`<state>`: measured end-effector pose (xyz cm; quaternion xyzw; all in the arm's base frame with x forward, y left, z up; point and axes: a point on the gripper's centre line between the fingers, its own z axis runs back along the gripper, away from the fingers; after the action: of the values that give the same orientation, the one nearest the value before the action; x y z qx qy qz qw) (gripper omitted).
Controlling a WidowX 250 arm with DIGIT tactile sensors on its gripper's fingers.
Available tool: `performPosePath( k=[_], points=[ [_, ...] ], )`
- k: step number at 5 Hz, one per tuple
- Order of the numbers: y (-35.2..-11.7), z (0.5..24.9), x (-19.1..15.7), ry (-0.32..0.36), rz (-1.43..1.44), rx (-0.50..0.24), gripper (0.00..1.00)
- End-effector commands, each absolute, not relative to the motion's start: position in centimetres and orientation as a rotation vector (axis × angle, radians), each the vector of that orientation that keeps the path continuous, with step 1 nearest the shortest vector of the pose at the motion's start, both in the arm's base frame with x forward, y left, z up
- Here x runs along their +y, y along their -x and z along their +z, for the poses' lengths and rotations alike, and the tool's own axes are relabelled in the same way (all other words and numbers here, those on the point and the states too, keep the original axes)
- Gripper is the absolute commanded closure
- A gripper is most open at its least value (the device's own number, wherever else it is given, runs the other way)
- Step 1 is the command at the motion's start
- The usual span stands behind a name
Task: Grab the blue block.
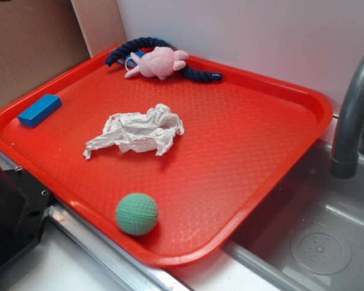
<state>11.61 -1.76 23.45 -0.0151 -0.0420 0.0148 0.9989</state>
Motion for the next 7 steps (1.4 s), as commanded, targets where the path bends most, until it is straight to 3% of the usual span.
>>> performPosePath(
  k=[1, 2, 3, 4, 6, 7],
  points=[
    [-11.6, 23.4, -1.8, 0.030, 0.030, -0.084, 0.00],
    [-15.2, 18.8, 3.2, -0.017, 0.141, -0.110, 0.00],
    [-16.4, 16.4, 6.5, 0.039, 0.235, -0.131, 0.00],
    [-16.9, 13.4, 9.2, 0.024, 0.327, -0.138, 0.00],
    [-15.2, 8.8, 14.3, 0.045, 0.277, -0.120, 0.00],
    [-15.1, 6.1, 15.0, 0.009, 0.298, -0.076, 0.00]
  ],
)
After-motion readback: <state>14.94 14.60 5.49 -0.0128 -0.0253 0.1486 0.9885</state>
